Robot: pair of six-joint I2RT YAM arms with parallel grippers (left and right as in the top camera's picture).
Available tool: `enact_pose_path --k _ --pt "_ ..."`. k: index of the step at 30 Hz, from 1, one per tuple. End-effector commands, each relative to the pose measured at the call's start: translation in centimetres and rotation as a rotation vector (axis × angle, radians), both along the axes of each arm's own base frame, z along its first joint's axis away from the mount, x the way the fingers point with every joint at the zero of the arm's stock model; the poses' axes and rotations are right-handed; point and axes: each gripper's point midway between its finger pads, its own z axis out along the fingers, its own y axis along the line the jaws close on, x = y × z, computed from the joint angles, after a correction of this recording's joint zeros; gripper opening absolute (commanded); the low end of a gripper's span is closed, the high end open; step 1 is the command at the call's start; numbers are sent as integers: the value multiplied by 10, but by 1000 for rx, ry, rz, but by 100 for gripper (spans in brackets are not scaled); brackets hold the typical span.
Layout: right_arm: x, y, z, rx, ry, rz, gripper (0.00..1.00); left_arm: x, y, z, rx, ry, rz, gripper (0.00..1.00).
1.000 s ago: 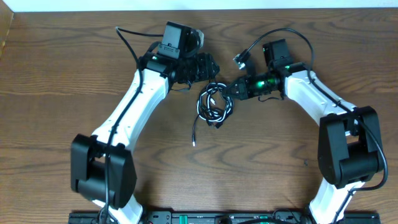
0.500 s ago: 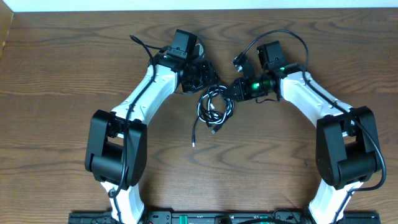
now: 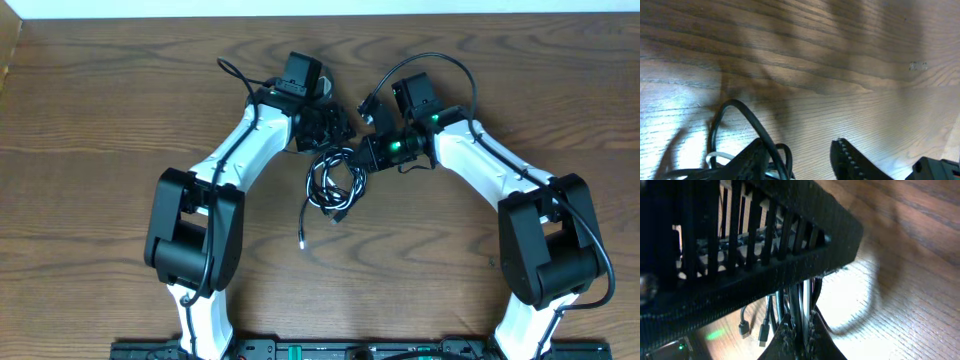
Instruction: Untangle cables
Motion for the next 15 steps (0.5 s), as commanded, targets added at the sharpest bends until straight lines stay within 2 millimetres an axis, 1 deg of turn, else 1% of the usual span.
enact_pose_path --k 1,4,6,7,8,15 --pt "5 1 13 4 -38 -5 1 -7 -10 -5 -9 21 -18 37" --pt "5 1 13 4 -38 -6 1 -8 -12 -5 -9 21 -23 27" --pt "5 1 13 4 -37 -8 1 -8 -12 -5 -9 21 -24 19" --pt "6 0 12 0 -33 -17 1 -8 -12 -5 -9 21 -24 11" --pt "8 -3 11 -9 -22 -41 1 -8 -12 -5 -9 18 -24 8" --pt "21 -23 11 -5 32 -152 1 -6 -12 -5 -3 -8 -48 7"
